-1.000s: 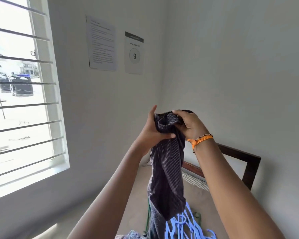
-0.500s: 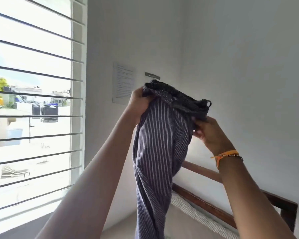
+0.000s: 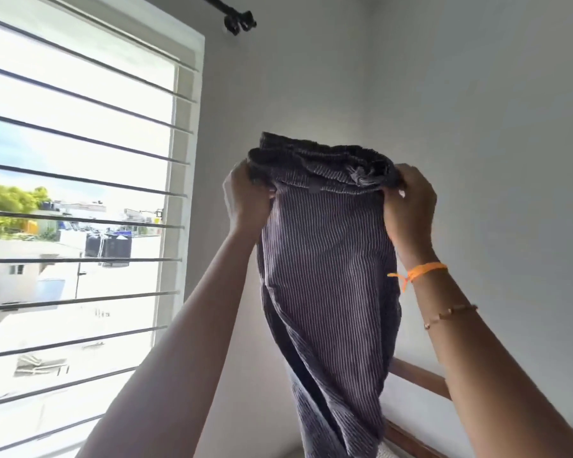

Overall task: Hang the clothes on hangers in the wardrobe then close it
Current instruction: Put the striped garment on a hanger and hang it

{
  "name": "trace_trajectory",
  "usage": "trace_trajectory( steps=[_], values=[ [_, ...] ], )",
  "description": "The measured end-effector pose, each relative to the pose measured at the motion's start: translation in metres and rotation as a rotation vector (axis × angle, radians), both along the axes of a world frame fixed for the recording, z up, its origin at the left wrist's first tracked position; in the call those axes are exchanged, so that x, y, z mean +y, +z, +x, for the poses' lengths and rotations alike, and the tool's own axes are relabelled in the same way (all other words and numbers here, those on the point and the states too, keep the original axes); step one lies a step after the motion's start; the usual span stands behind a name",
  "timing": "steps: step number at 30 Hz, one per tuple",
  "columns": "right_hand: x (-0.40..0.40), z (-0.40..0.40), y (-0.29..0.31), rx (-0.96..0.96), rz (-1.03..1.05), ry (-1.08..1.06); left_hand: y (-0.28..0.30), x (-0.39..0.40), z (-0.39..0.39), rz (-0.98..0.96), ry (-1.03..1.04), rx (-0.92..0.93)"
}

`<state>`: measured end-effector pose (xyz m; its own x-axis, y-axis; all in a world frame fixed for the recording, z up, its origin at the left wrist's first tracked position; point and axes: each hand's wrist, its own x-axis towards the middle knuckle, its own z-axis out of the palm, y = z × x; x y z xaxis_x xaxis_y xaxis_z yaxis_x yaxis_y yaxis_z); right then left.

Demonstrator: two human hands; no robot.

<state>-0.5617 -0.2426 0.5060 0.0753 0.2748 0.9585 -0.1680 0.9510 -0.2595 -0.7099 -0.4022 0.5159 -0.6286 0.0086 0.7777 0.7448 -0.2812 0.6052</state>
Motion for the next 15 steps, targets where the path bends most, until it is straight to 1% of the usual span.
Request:
trace_trajectory(
  steps=[1, 2, 3, 4, 5, 6, 8, 9, 10, 11, 13, 14, 15],
  values=[
    [0.0, -0.006, -0.011, -0.037, 0.035, -0.043, -0.004, 0.004, -0.001, -0.006, -0.076, -0.023],
    [0.003, -0.009, -0.016, -0.172, -0.017, -0.021, -0.009, 0.008, -0.005, -0.071, -0.156, -0.079],
    [0.008, -0.01, -0.021, -0.363, -0.181, 0.028, -0.014, 0.014, -0.017, -0.162, -0.195, -0.128],
    [0.017, -0.01, -0.022, -0.519, -0.35, 0.073, -0.018, 0.015, -0.024, -0.225, -0.179, -0.149],
    [0.022, -0.008, -0.02, -0.569, -0.437, 0.107, -0.023, 0.015, -0.029, -0.234, -0.141, -0.156],
    [0.027, -0.006, -0.015, -0.548, -0.423, 0.101, -0.029, 0.015, -0.027, -0.183, -0.111, -0.153],
    [0.022, 0.0, -0.011, -0.384, -0.263, 0.083, -0.043, 0.014, -0.018, -0.024, -0.086, -0.072],
    [0.018, 0.005, -0.014, -0.337, -0.213, 0.107, -0.054, 0.013, -0.018, 0.015, -0.021, -0.009],
    [0.015, 0.009, -0.022, -0.333, -0.198, 0.127, -0.067, 0.011, -0.019, -0.002, 0.061, 0.052],
    [0.018, 0.012, -0.032, -0.399, -0.201, 0.114, -0.08, 0.009, -0.026, -0.107, 0.137, 0.09],
    [0.026, 0.018, -0.057, -0.662, -0.233, 0.044, -0.101, 0.005, -0.036, -0.462, 0.225, 0.11],
    [0.031, 0.02, -0.069, -0.773, -0.263, 0.038, -0.109, 0.003, -0.041, -0.608, 0.198, 0.11],
    [0.033, 0.025, -0.08, -0.841, -0.331, 0.071, -0.114, 0.0, -0.042, -0.694, 0.102, 0.115]
  ],
)
